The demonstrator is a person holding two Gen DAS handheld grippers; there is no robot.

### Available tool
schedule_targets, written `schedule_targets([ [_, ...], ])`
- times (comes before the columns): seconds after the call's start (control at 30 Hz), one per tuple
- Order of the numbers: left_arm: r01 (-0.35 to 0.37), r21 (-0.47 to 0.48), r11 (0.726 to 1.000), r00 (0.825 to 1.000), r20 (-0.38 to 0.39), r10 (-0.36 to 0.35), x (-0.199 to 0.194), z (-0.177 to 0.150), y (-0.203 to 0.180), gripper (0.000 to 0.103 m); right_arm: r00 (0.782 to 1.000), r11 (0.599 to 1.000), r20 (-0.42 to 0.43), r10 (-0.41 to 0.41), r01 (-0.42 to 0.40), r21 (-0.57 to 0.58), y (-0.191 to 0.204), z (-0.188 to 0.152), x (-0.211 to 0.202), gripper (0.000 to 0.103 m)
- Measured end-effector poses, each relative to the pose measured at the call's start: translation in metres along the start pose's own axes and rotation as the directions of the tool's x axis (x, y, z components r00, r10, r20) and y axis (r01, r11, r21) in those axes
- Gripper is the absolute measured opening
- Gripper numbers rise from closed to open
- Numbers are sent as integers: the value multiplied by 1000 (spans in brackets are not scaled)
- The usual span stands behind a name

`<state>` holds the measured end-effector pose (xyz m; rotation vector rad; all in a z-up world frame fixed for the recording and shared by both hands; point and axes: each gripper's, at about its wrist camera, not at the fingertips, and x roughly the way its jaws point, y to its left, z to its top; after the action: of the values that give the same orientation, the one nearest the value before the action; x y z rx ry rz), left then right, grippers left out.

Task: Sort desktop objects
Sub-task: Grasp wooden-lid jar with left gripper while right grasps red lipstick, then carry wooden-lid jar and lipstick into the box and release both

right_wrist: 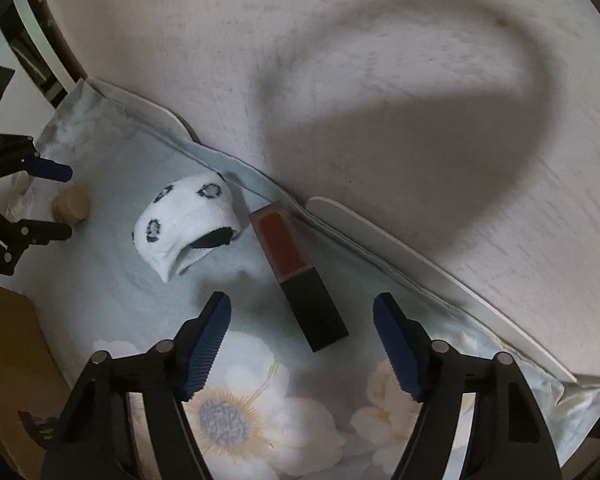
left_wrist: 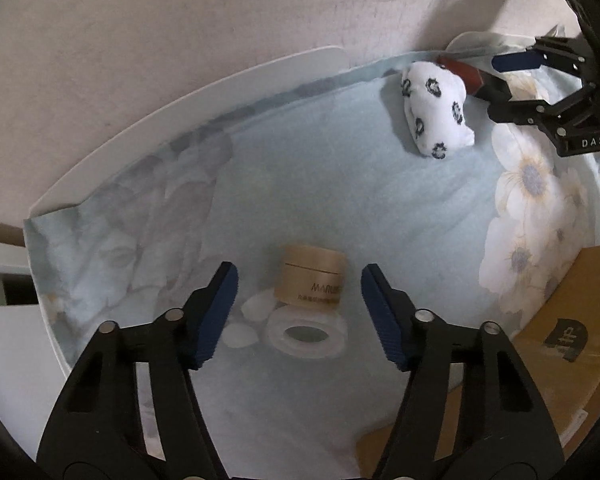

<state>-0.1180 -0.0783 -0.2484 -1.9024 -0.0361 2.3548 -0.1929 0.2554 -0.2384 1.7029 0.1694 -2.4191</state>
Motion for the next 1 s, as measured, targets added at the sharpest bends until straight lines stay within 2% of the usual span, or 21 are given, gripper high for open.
schedule_targets([
  [0.23,27,-2,1000,1000,-14,-27,8,-4,-1,39,1000,1000,-29,-5,4,-22,5,10,11,52],
  [0.37,33,6,999,999,-17,-33,9,-7,-2,33,1000,1000,-19,2,-3,-11,5,14,10,45],
  [0.43,34,11,999,999,-22,-34,9,-8,-3,33,1000,1000,-17,13,-13,-16,7,16,9,28],
  [0.53,37,18,999,999,-22,-37,8,-10,-4,32,1000,999,-18,18,-19,-26,11,17,6,21],
  [0.73,40,25,999,999,-13,-40,-3,-13,-7,32,1000,999,-8,30,-30,-21,19,12,-11,19],
  [1.0,31,66,997,999,27,-33,-47,-13,-17,32,1000,1000,11,13,-14,25,23,2,-61,19],
])
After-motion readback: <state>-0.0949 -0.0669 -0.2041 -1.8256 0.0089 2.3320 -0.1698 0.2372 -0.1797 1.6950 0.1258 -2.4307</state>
